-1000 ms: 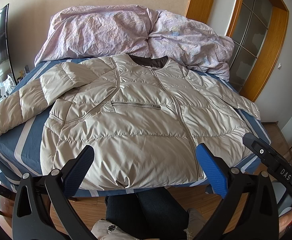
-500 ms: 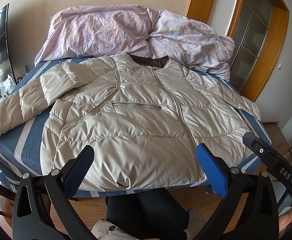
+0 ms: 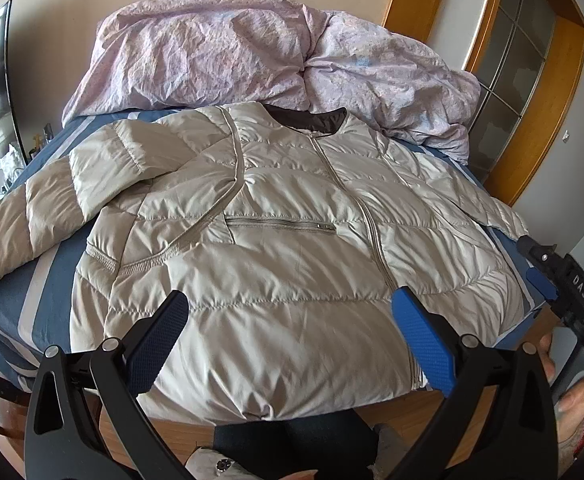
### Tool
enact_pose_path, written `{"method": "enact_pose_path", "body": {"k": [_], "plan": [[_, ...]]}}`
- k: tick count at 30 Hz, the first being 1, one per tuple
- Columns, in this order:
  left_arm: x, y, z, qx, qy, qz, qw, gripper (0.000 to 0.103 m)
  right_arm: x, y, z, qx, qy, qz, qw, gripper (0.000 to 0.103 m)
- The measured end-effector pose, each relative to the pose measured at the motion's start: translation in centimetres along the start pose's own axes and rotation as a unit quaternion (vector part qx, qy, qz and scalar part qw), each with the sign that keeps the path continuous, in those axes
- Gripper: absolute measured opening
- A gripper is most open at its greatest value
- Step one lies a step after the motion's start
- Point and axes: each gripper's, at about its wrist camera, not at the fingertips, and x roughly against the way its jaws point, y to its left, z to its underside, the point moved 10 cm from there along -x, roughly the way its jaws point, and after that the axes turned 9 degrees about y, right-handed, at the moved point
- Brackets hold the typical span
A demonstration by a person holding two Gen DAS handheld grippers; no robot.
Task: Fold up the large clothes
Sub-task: 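Grasp the jacket sleeve cuff with the right gripper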
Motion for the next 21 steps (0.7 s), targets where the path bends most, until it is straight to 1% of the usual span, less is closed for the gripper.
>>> {"method": "enact_pose_path", "body": {"k": [2, 5, 7, 9, 11, 13, 14, 16, 17, 18, 21], "plan": [[-0.6, 0.3, -0.9, 0.001, 0.004, 0.003, 1.0, 0.102, -0.4, -3.2, -2.3, -0.043, -0.008, 0.003, 0.999, 0.101], [-1.7, 0.8, -2.4, 0.0, 0.008, 0.012, 0.9999, 0.102, -1.2, -8.2, -5.3, -0.107, -0.005, 0.017, 0.994, 0.101], [-2.6, 1.1, -3.4, -0.003, 0.014, 0.01, 0.9998, 0.102, -1.8, -11.8, -7.1, -0.161, 0.005, 0.025, 0.987, 0.101], [-3.5, 1.2, -4.3, -0.003, 0.023, 0.023, 0.9995, 0.102, -2.4, -15.3, -8.8, -0.208, 0.005, 0.024, 0.978, 0.101], [-4.6, 1.2, -5.2, 0.0, 0.037, 0.039, 0.9985, 0.102, -3.2, -18.3, -10.2, -0.241, 0.005, 0.039, 0.97, 0.098], [-5.7, 1.3, -6.1, 0.0, 0.047, 0.049, 0.9977, 0.102, -4.1, -21.2, -11.3, -0.269, 0.008, 0.054, 0.962, 0.086], [-6.1, 1.4, -6.6, -0.001, 0.049, 0.048, 0.9976, 0.102, -4.7, -22.6, -11.7, -0.287, 0.012, 0.056, 0.956, 0.083], [-6.9, 1.6, -7.5, -0.005, 0.052, 0.04, 0.9978, 0.102, -6.1, -25.1, -12.1, -0.33, 0.023, 0.05, 0.942, 0.07], [-7.3, 1.7, -7.9, -0.006, 0.054, 0.036, 0.9979, 0.102, -6.7, -26.2, -12.1, -0.351, 0.028, 0.045, 0.935, 0.067], [-7.6, 1.8, -8.3, -0.008, 0.054, 0.032, 0.998, 0.102, -7.3, -27.4, -12.3, -0.374, 0.03, 0.038, 0.926, 0.062], [-8.5, 2.4, -9.3, -0.006, 0.052, 0.021, 0.9984, 0.102, -8.5, -30.2, -12.5, -0.418, 0.029, 0.035, 0.907, 0.057]]}}
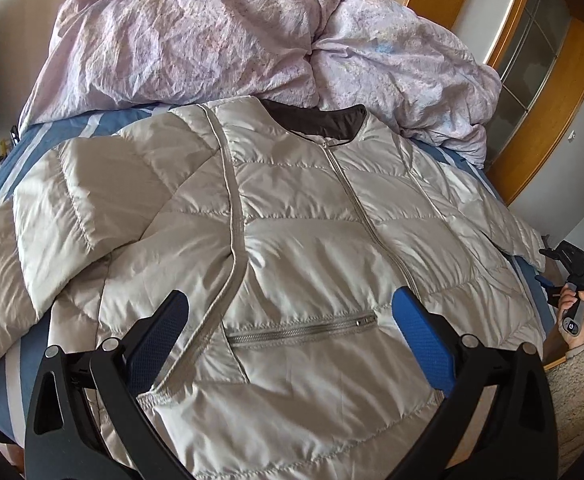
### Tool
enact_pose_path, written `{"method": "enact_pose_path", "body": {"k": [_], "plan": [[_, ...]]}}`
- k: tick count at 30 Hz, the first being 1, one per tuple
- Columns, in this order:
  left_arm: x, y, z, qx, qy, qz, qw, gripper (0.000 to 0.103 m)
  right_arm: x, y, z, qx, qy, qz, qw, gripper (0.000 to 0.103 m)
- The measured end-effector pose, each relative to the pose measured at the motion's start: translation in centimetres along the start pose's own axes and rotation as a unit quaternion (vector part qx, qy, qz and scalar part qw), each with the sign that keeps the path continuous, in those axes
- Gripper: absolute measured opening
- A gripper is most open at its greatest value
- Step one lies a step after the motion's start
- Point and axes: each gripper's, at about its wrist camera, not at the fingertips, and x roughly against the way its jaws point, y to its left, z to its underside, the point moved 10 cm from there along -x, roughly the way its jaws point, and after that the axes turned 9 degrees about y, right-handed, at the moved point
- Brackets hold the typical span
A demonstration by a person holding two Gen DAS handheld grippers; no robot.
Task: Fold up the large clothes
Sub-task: 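Grasp the jacket sleeve cuff with the right gripper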
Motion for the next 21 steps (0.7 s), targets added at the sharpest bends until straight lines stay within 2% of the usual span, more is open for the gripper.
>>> {"method": "enact_pose_path", "body": {"k": [3, 8, 10, 12, 13, 16, 19, 21], "plan": [[-0.4, 0.9, -0.9, 0.004, -0.006, -0.016, 0.9998, 0.102, -1.1, -1.2, -1.8, -0.034, 0.0, -0.006, 0.999, 0.054], [-0.7, 1.8, -1.6, 0.012, -0.017, -0.014, 0.9997, 0.102, -1.9, -1.6, -3.8, -0.048, -0.014, -0.007, 0.999, 0.039], [-0.6, 2.2, -1.7, 0.017, -0.026, -0.008, 0.9995, 0.102, -2.3, -1.7, -4.6, -0.052, -0.018, -0.003, 0.998, 0.026], [-0.5, 2.6, -1.8, 0.021, -0.036, -0.005, 0.9991, 0.102, -2.5, -1.9, -5.1, -0.053, -0.026, 0.015, 0.998, 0.018], [-0.3, 2.8, -1.8, 0.022, -0.041, -0.005, 0.9989, 0.102, -2.5, -1.7, -5.2, -0.046, -0.029, 0.028, 0.998, 0.013], [0.1, 3.5, -1.9, 0.021, -0.06, -0.012, 0.9979, 0.102, -1.8, 0.2, -5.6, 0.01, -0.058, 0.079, 0.995, 0.006], [0.4, 4.4, -2.0, 0.022, -0.068, -0.02, 0.9972, 0.102, 0.0, 3.5, -5.5, 0.081, -0.104, 0.118, 0.984, 0.005], [0.5, 4.9, -2.1, 0.028, -0.071, -0.018, 0.997, 0.102, 0.9, 6.4, -5.1, 0.128, -0.126, 0.128, 0.975, 0.005]]}}
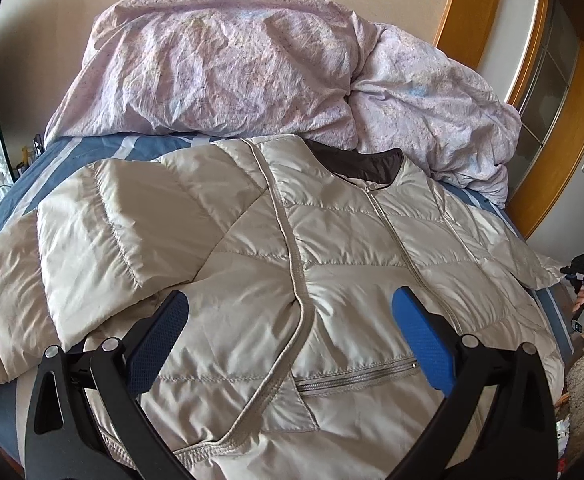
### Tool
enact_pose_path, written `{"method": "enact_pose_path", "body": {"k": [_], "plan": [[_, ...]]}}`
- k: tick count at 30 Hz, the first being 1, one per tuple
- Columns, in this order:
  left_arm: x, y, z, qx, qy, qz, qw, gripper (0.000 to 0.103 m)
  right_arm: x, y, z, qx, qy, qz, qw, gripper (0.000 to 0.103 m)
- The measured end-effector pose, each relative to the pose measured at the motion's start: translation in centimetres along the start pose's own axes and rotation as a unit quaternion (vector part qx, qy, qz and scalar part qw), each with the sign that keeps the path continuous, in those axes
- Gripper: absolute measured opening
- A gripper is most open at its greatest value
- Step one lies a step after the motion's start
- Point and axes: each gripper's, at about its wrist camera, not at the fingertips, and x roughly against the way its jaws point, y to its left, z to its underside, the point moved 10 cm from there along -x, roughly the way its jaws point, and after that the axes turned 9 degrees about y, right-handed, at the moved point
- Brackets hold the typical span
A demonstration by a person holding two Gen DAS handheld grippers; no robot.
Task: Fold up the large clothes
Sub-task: 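Grasp the jacket sleeve cuff with the right gripper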
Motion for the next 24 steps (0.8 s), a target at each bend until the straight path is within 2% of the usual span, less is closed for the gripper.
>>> {"method": "enact_pose_path", "body": {"k": [2, 5, 9, 13, 17, 21, 24], "plan": [[0.3, 0.6, -0.1, 0.009, -0.008, 0.007, 0.9999, 0.102, 1.9, 4.0, 0.0, 0.054, -0.026, -0.005, 0.998, 0.005], [0.9, 1.4, -0.3, 0.019, -0.023, 0.007, 0.9995, 0.102, 4.5, 10.5, 1.6, 0.135, -0.05, -0.034, 0.989, 0.005], [1.5, 2.1, -0.4, 0.025, -0.033, 0.003, 0.9991, 0.102, 6.9, 18.4, 6.4, 0.224, -0.039, -0.098, 0.969, 0.005], [2.1, 2.9, -0.5, 0.03, -0.038, -0.004, 0.9988, 0.102, 8.4, 25.4, 13.6, 0.306, -0.001, -0.167, 0.937, 0.005], [2.8, 3.7, -0.5, 0.033, -0.045, -0.012, 0.9984, 0.102, 9.2, 29.8, 20.9, 0.366, 0.057, -0.222, 0.902, 0.005], [3.0, 4.5, -0.3, 0.045, -0.04, -0.007, 0.9982, 0.102, 7.5, 32.3, 26.9, 0.396, 0.122, -0.232, 0.88, 0.005], [3.1, 5.1, -0.1, 0.052, -0.038, -0.006, 0.9979, 0.102, 5.2, 33.1, 30.8, 0.419, 0.158, -0.21, 0.869, 0.005]]}}
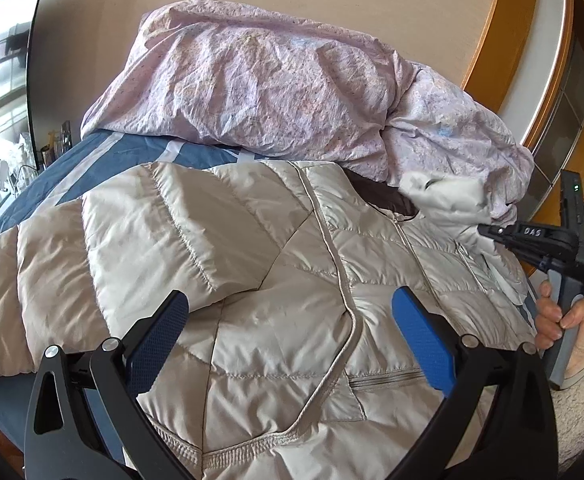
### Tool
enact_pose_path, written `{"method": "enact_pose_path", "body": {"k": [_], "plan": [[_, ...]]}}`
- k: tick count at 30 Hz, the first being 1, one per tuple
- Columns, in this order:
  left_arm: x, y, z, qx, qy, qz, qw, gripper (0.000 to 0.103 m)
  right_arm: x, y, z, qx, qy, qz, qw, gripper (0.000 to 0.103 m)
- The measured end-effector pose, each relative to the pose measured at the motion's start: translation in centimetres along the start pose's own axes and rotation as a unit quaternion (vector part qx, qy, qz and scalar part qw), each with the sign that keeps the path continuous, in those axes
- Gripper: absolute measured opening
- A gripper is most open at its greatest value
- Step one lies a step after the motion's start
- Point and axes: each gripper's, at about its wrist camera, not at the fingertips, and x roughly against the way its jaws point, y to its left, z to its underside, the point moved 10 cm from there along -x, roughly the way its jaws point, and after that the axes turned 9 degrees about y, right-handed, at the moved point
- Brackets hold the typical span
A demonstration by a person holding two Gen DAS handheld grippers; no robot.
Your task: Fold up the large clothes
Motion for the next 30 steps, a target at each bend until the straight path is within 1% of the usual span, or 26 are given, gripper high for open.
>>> {"method": "enact_pose_path", "body": {"k": [4, 8, 9, 10, 12, 14, 15, 16, 17, 18, 20, 21, 22, 23, 25, 27, 29, 30], "plan": [[0.2, 0.5, 0.1, 0.0, -0.002, -0.004, 1.0, 0.102, -3.4, 2.3, 2.0, 0.01, 0.036, 0.013, 0.999, 0.005], [0.3, 0.6, 0.2, -0.002, -0.004, -0.003, 1.0, 0.102, -5.0, 3.8, 3.6, 0.036, 0.056, 0.032, 0.997, 0.005], [0.4, 0.6, 0.3, -0.004, -0.004, -0.003, 1.0, 0.102, -5.4, 4.1, 4.1, 0.048, 0.063, 0.043, 0.996, 0.009], [0.5, 0.5, 0.3, -0.006, -0.005, -0.003, 1.0, 0.102, -6.0, 4.4, 4.7, 0.066, 0.075, 0.06, 0.993, 0.009], [0.7, 0.5, 0.5, -0.009, -0.006, 0.0, 0.9999, 0.102, -7.0, 4.4, 5.7, 0.111, 0.098, 0.108, 0.983, 0.012], [1.0, 0.6, 0.7, -0.009, -0.008, 0.004, 0.9999, 0.102, -7.3, 4.7, 6.5, 0.153, 0.103, 0.136, 0.973, 0.019], [1.2, 0.8, 0.8, -0.008, -0.009, 0.008, 0.9999, 0.102, -7.0, 4.9, 6.9, 0.17, 0.102, 0.144, 0.969, 0.03], [1.4, 1.1, 0.9, -0.005, -0.009, 0.012, 0.9999, 0.102, -6.8, 5.1, 7.1, 0.176, 0.103, 0.14, 0.969, 0.057], [1.7, 1.4, 1.0, -0.001, -0.011, 0.016, 0.9998, 0.102, -6.3, 5.5, 7.4, 0.178, 0.102, 0.122, 0.971, 0.07], [2.0, 1.9, 1.1, 0.004, -0.012, 0.02, 0.9997, 0.102, -5.5, 5.9, 7.5, 0.176, 0.094, 0.103, 0.974, 0.076], [2.6, 2.8, 1.2, 0.016, -0.017, 0.024, 0.9994, 0.102, -4.0, 6.2, 7.0, 0.177, 0.07, 0.09, 0.978, 0.07], [3.0, 3.4, 1.3, 0.024, -0.02, 0.027, 0.9991, 0.102, -3.4, 6.2, 6.5, 0.172, 0.056, 0.089, 0.979, 0.058], [3.4, 3.9, 1.4, 0.032, -0.021, 0.028, 0.9989, 0.102, -2.8, 5.7, 5.8, 0.159, 0.042, 0.094, 0.982, 0.053], [3.7, 4.7, 1.6, 0.042, -0.021, 0.029, 0.9985, 0.102, -2.6, 4.7, 5.1, 0.139, 0.035, 0.1, 0.985, 0.051], [4.4, 6.1, 2.1, 0.061, -0.019, 0.031, 0.9975, 0.102, -3.0, 2.2, 3.7, 0.095, 0.03, 0.131, 0.986, 0.038], [5.1, 7.8, 2.7, 0.082, -0.021, 0.026, 0.996, 0.102, -3.7, 0.6, 3.1, 0.069, 0.031, 0.15, 0.986, 0.035], [5.8, 9.4, 3.3, 0.101, -0.025, 0.015, 0.9944, 0.102, -4.8, -0.5, 3.0, 0.051, 0.041, 0.157, 0.985, 0.035], [6.2, 10.4, 3.7, 0.111, -0.028, 0.006, 0.9934, 0.102, -5.8, -0.8, 3.2, 0.049, 0.055, 0.163, 0.984, 0.035]]}}
